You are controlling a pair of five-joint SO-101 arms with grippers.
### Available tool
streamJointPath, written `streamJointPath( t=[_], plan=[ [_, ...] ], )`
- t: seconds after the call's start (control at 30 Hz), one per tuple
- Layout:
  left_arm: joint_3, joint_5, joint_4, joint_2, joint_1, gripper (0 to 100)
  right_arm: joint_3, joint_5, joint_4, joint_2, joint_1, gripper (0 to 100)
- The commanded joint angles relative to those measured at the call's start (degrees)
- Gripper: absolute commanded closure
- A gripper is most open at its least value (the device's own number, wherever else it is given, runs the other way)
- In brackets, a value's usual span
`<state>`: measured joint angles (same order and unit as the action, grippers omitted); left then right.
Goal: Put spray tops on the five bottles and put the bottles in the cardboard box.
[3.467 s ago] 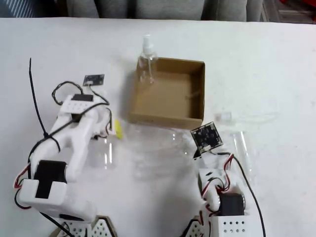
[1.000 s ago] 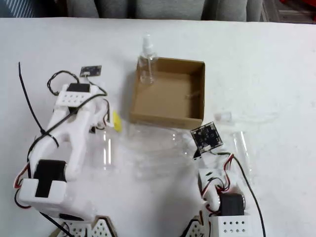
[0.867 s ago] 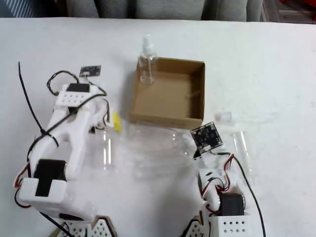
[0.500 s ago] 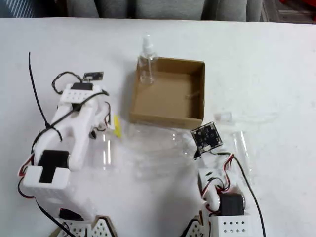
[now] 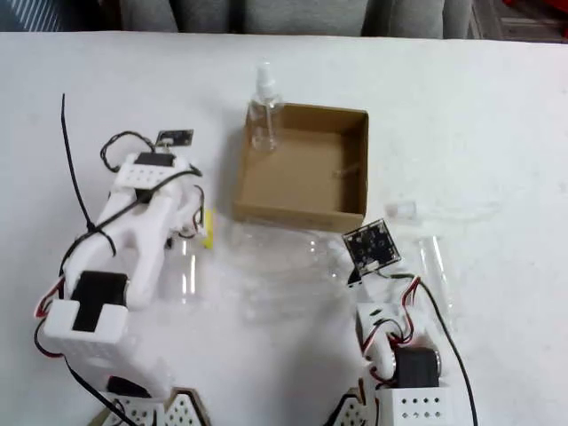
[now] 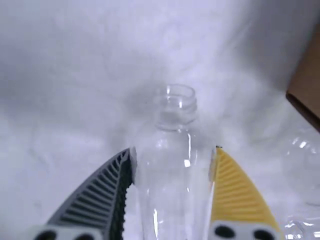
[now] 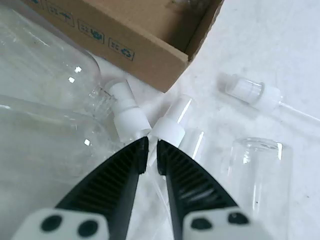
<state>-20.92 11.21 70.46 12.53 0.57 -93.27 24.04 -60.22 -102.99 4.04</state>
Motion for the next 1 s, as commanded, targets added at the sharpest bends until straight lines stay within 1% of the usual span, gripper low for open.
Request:
streamJointPath(
  t=[0.0, 0.13, 0.3, 0.43, 0.57, 0.67, 0.77, 0.83, 0.97],
  plan=[
    [0.7, -0.4, -1.8, -1.4, -1.7, 98, 0.6, 0.7, 1.3, -0.2, 0.5, 98.2],
    [-0.4, -0.4, -1.8, -7.3, -1.5, 98, 0.6, 0.7, 1.3, -0.2, 0.2, 98.2],
    [-8.1, -0.3, -4.0, -20.4, -1.7, 98, 0.9, 0.4, 1.3, -0.1, -0.5, 98.2],
    [-15.1, -0.3, -8.6, -30.5, -1.3, 98, 2.8, -0.4, 0.9, 0.1, -4.3, 98.2],
    [-20.4, -0.4, -10.1, -39.6, -1.3, 98, 5.5, -4.2, 0.2, 0.2, -9.0, 98.3],
    [-24.0, -0.3, -11.3, -45.1, -1.2, 98, 8.7, -4.7, -1.7, 0.2, -11.4, 98.3],
    [-28.0, -0.1, -14.3, -49.6, -1.1, 98, 11.4, -4.7, -3.1, 0.3, -13.8, 98.3],
    [-30.0, 0.0, -16.1, -51.9, 0.1, 98, 12.8, -4.7, -3.1, 0.7, -14.9, 98.3],
    [-32.2, 0.1, -18.1, -54.2, 2.5, 98, 18.3, -4.5, -3.1, 8.6, -15.8, 98.3]
  ],
)
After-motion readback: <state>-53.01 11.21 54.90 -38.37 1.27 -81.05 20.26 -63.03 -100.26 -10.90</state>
